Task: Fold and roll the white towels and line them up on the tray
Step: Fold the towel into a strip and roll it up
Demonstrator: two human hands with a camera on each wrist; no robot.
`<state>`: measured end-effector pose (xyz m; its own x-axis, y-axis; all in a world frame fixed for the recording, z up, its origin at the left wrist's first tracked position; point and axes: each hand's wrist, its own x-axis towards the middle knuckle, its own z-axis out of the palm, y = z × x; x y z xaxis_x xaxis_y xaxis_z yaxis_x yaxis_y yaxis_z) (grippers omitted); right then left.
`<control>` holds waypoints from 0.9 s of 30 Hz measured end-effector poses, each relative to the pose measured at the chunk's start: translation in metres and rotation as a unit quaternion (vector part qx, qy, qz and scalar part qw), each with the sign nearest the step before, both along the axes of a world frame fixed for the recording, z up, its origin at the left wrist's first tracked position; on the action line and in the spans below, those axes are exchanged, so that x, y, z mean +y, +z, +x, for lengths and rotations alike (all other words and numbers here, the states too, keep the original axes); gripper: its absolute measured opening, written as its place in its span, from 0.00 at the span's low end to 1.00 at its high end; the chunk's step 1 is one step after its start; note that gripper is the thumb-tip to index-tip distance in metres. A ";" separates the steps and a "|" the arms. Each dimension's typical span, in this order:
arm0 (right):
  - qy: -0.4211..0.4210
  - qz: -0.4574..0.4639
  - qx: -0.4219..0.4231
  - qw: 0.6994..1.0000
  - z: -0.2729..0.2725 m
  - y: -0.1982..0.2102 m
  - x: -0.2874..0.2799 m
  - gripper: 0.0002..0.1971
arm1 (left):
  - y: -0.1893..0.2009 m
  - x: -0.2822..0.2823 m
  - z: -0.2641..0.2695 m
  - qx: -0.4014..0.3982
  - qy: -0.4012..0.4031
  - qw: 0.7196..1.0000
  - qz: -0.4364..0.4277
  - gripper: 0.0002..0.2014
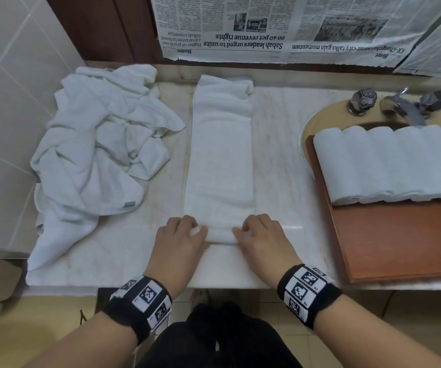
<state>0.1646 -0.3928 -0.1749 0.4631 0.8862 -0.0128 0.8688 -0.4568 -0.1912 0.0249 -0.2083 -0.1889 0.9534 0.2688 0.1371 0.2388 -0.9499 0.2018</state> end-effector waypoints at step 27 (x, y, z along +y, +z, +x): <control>-0.010 -0.068 0.006 0.998 0.038 0.006 0.036 0.14 | 0.001 0.028 0.035 0.075 0.003 0.996 -0.045 0.23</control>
